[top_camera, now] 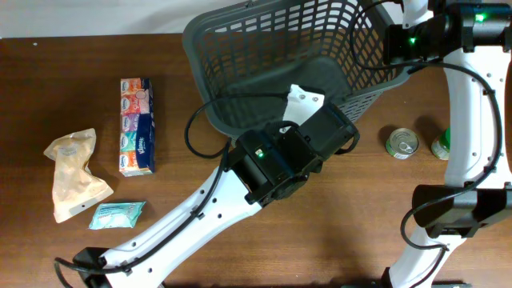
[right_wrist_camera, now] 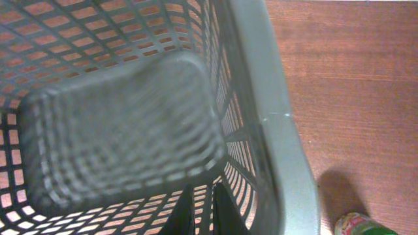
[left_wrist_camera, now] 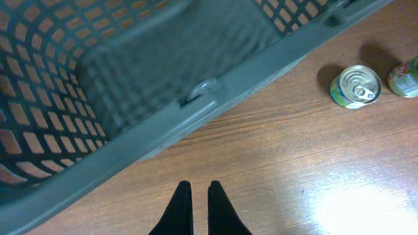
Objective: Pack container
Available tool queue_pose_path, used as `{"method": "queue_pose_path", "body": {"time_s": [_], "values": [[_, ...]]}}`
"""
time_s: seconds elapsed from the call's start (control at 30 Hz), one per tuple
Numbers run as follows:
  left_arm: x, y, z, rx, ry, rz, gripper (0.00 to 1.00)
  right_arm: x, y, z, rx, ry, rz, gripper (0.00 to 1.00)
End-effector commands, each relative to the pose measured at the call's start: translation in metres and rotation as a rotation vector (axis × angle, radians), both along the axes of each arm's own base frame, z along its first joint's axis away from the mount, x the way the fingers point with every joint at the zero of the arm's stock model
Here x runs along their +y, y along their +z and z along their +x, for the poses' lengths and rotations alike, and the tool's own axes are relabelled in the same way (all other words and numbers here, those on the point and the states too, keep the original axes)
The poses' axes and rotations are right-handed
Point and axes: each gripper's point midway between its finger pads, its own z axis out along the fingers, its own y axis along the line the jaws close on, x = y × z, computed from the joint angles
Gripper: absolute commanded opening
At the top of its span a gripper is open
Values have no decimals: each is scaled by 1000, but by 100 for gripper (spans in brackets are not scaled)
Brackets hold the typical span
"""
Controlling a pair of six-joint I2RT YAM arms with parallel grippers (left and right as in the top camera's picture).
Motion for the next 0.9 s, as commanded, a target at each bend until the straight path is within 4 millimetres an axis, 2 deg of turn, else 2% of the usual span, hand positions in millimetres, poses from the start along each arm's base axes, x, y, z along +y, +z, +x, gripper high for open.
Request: {"method": "queue_pose_path", "body": {"time_s": [0.0, 0.17, 0.4, 0.87], "values": [[-3, -11, 4, 15, 33, 19, 2, -3, 2, -2, 2, -40, -3, 4], [-5, -23, 4, 41, 49, 34, 2, -3, 2, -3, 3, -40, -3, 4], [-4, -24, 6, 43, 55, 36, 2, -3, 1, -5, 13, -40, -3, 4], [20, -26, 25, 55, 149, 28, 2, -2, -5, -15, 59, -40, -2, 4]]}}
